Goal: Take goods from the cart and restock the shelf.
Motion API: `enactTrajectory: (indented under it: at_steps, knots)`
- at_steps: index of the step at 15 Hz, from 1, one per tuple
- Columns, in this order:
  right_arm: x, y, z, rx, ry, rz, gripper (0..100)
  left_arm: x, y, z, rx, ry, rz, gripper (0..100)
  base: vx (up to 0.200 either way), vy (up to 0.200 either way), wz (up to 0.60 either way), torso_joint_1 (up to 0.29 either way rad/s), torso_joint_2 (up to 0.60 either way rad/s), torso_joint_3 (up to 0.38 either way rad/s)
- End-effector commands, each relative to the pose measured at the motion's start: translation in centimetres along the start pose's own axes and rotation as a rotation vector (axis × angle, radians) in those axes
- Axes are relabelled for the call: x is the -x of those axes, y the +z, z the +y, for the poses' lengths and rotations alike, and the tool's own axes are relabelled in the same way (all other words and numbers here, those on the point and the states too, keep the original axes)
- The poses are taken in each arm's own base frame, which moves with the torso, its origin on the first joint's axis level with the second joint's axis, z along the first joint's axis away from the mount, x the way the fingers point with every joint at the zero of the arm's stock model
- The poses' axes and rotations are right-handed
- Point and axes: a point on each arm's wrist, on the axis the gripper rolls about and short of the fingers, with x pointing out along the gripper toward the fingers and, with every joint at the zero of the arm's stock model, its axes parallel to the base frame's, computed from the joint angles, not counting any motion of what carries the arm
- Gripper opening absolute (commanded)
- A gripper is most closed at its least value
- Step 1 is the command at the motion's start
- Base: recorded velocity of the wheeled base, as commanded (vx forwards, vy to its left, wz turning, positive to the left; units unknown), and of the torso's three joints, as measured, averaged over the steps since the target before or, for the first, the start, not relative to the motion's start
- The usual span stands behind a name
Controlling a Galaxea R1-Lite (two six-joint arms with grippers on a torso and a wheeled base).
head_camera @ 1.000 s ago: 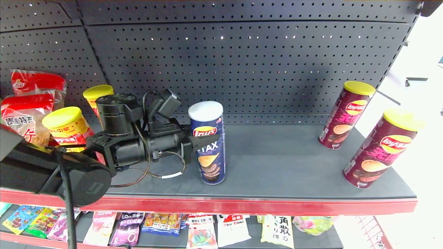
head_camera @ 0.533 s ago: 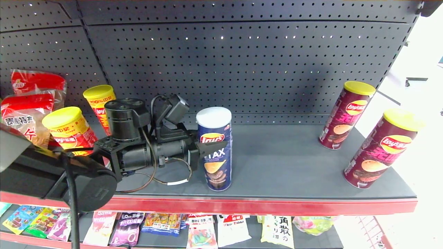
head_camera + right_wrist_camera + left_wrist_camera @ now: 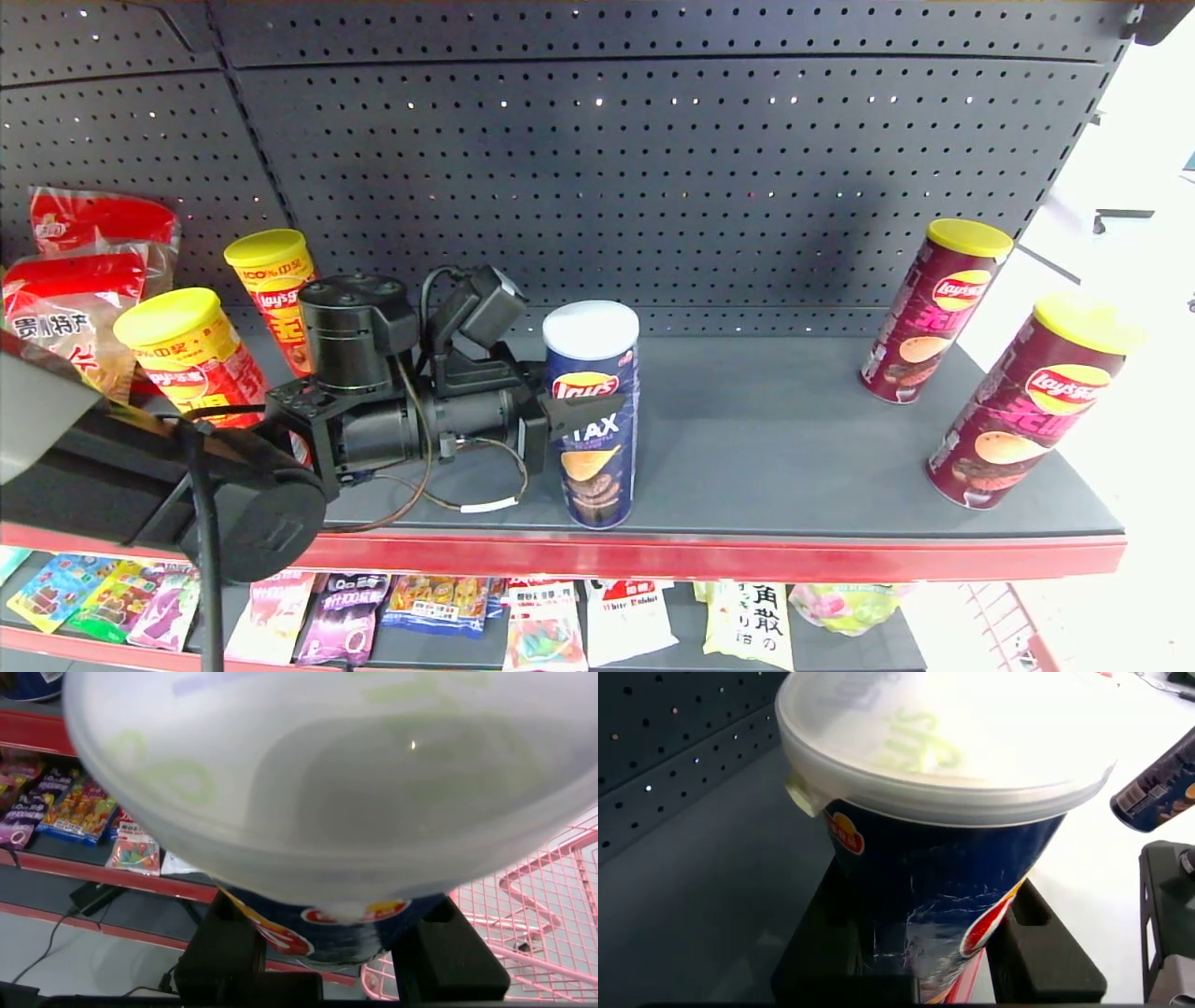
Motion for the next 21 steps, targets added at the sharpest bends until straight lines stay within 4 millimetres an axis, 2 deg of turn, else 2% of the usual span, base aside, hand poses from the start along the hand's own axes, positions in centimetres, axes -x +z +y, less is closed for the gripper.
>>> enactTrajectory:
  at_steps: [1,7,8,15,18,19,20,21]
  knots:
    - [0.0,0.0,0.0,0.000,0.001,-0.002,0,0.0,-0.1,0.0,0.001,-0.001,0.002,0,0.000,0.000,0.00,0.000,0.00,0.000]
    - [0.0,0.0,0.0,0.001,0.001,0.002,0,0.3,-1.2,-0.4,-0.007,0.002,-0.009,0,0.000,0.000,0.00,0.000,0.00,0.000]
    - [0.0,0.0,0.0,0.001,0.001,0.002,0,0.4,-1.2,-0.4,-0.009,0.004,-0.009,100,0.000,0.000,0.00,0.000,0.00,0.000]
    - [-0.1,-0.1,0.0,0.001,0.003,0.007,0,0.9,-0.7,-0.4,-0.026,0.067,-0.038,100,0.000,0.000,0.00,0.000,0.00,0.000]
    - [0.0,0.1,0.0,0.001,0.009,0.007,0,3.5,-0.8,-1.2,-0.006,0.103,-0.025,100,0.000,0.000,0.00,0.000,0.00,0.000]
    - [0.0,0.1,0.0,0.003,0.012,0.007,0,4.9,-1.0,-1.6,0.003,0.123,-0.015,100,0.000,0.000,0.00,0.000,0.00,0.000]
    - [-0.1,0.5,0.0,0.005,0.020,0.015,0,7.3,-1.0,-2.4,0.010,0.157,-0.016,100,0.000,0.000,0.00,0.000,0.00,0.000]
    - [-0.2,0.9,0.0,0.006,0.025,0.023,0,8.4,-1.0,-2.8,0.011,0.172,-0.018,100,0.000,0.000,0.00,0.000,0.00,0.000]
